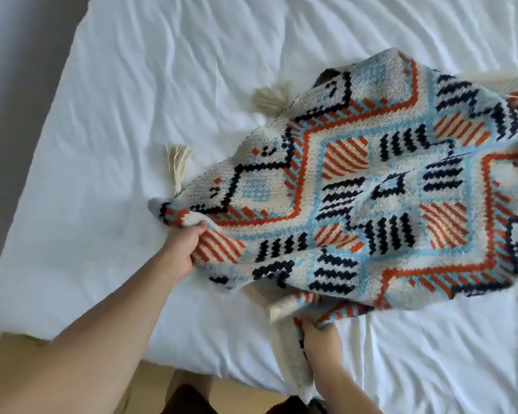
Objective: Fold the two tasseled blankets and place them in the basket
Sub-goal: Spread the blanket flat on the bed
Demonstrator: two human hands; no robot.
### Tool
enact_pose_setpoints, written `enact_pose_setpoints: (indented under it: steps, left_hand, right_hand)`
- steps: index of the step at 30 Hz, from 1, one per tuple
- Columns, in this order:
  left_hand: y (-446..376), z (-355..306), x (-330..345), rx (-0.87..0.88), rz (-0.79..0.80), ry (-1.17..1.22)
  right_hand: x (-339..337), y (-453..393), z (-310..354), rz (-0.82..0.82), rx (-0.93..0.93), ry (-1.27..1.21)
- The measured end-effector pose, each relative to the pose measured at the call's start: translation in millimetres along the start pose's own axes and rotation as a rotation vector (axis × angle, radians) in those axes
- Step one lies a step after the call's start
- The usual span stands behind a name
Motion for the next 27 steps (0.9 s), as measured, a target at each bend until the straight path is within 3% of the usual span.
enact_pose_setpoints:
  steps: [2, 4, 8, 12, 14, 16, 18, 20, 22, 24, 27]
  left_hand:
    - [-15.6, -64.6, -11.2, 0.158, -0.064, -0.076]
    - [-26.4, -143.3, -31.9, 0.354, -0.141, -0.113]
    - [-19.4, -292.5, -79.0, 0.727, -0.237, -0.090]
    - [-2.5, -353.5, -88.2, 0.918, 0.111, -0.203]
    - [-30.8, -328.1, -106.2, 0.901, 0.155, -0.420]
    - [-80.5, -294.7, -153.6, 0.914, -0.041, -0.602]
    - [-131.2, -248.3, -204.7, 0.892, -0.206, -0.759]
    - [-168.3, -186.0, -243.4, 0.802, -0.235, -0.816]
    - [-171.6, -127.3, -270.2, 0.799, -0.264, -0.809]
    - [-156.3, -83.4, -279.9, 0.943, -0.296, -0.854]
    - [-132.0, -23.8, -259.4, 1.256, -0.127, -1.038]
  right_hand:
    - [37.2, 38.6, 17.0, -0.014, 0.027, -0.036]
    - [89.3, 87.8, 50.2, 0.029, -0.059, -0.046]
    - [227.6, 228.6, 125.2, 0.409, -0.272, 0.094]
    - [361.6, 284.4, 141.4, 0.771, -0.676, 0.396]
    - [346.6, 303.3, 176.4, 0.820, -0.765, 0.583]
    - [304.2, 312.0, 234.0, 0.717, -0.814, 0.652]
    - [266.7, 280.4, 283.3, 0.525, -0.855, 0.532]
    - [233.7, 222.1, 317.3, 0.223, -0.884, 0.469]
    - [200.9, 183.2, 330.3, -0.005, -0.961, 0.699]
    - [180.5, 150.8, 313.3, -0.119, -1.043, 0.960]
    - [166.8, 124.9, 259.2, -0.135, -1.135, 1.078]
Point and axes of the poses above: each hand's wrist, its own y-axis away from the middle knuckle, its own x-axis out of the palm, z = x × y, the point moved 9 cm from there along -y, towards the middle knuckle, and after that the axes turned 15 degrees about -z, right-handed, at the moved point
